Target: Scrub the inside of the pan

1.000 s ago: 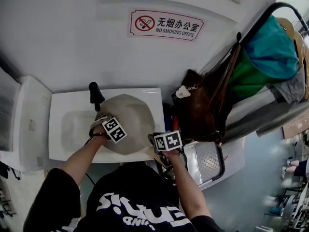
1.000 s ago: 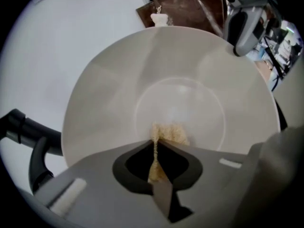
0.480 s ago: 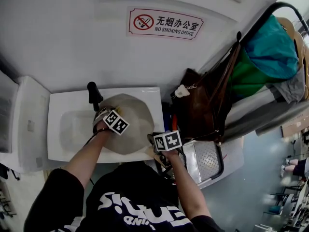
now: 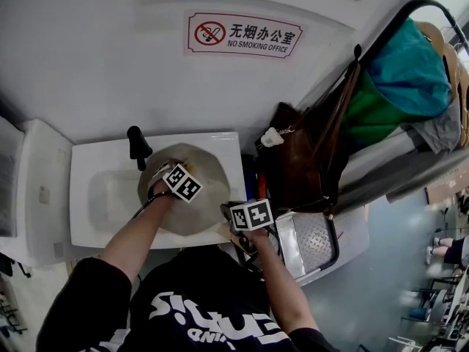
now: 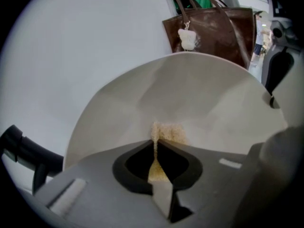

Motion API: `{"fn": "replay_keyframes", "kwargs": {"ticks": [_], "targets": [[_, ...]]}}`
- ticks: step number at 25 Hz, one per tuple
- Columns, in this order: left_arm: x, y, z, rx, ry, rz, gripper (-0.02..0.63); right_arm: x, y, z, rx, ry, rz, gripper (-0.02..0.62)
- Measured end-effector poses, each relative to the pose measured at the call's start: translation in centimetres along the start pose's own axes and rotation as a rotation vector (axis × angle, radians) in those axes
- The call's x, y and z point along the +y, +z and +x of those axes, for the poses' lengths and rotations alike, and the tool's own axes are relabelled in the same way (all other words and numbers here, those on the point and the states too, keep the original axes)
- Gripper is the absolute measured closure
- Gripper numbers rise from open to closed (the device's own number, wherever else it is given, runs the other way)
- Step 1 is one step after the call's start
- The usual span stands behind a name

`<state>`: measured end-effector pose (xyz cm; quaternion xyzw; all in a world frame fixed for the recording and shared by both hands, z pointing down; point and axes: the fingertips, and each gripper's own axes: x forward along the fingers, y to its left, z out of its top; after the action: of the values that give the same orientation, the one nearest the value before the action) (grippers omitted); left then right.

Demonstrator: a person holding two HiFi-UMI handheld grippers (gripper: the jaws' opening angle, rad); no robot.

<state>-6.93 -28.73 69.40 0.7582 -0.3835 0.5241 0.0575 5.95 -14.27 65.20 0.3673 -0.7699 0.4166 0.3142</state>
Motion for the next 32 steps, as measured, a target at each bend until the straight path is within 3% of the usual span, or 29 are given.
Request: {"fn": "replay_keyframes", "kwargs": {"ticks": [7,17,32], "targets": [[-1.9,1.4,0.1,-0.023,-0.074,-0.004,0.586,-0.2,0.0,0.0,0.000,0.002,0.000,0.511],[-6.7,2.3,-0.2,-0.048,-0.176,0.084,0.586,-0.3,-0.1,0.1,0.006,0.007,0.000,0.511],[-11.2,0.4,-1.3,-0.018,-0.306,0.139,0.586,-0.3,0.0,0.2,0.019,0.011,-0.015,0.509]]}}
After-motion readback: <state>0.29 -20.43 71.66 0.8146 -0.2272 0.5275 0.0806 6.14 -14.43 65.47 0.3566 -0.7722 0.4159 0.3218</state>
